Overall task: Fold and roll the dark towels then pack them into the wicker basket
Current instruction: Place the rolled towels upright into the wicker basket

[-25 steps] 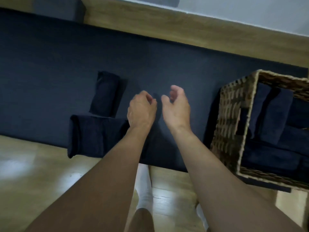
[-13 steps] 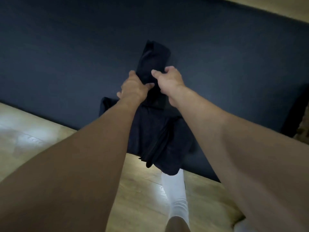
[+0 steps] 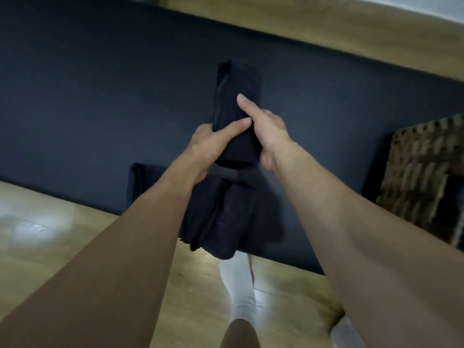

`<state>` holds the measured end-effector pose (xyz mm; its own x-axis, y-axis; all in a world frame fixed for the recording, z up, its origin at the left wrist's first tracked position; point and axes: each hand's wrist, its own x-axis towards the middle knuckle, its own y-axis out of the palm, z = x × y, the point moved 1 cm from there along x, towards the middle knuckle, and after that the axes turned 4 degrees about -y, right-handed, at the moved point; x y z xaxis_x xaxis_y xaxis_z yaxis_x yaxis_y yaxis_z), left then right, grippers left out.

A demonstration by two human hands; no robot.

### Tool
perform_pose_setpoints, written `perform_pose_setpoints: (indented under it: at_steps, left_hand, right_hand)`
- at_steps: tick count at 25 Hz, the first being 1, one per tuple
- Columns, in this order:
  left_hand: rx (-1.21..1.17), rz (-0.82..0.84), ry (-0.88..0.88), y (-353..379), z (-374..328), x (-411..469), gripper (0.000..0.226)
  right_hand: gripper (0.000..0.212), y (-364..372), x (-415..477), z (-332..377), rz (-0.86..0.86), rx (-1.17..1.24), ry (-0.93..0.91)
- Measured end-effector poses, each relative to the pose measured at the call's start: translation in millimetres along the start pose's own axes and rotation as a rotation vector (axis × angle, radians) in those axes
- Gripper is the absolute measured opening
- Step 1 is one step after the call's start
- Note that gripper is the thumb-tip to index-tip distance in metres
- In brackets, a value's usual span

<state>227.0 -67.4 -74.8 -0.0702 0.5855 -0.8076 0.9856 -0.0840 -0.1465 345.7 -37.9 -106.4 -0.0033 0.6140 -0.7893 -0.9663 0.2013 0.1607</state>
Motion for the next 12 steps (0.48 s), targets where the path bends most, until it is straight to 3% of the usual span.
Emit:
perform_pose_setpoints:
  at_steps: [5, 8, 12]
  left_hand:
    - [-0.141, 0.056, 0.119, 109, -33, -78, 0.045]
    - [-0.272, 0.148, 0.125, 177, -44, -122, 0.029]
    - [-0.2, 0.256, 0.126, 286, -53, -178, 0.023]
  right_hand:
    - [0.04, -103, -86, 64, -0.167, 0.034, -0.152]
    - [0.033, -174, -138, 93, -0.271, 0.037, -0.221]
    - [0.039, -290, -203, 106, -0.41, 0.053, -0.246]
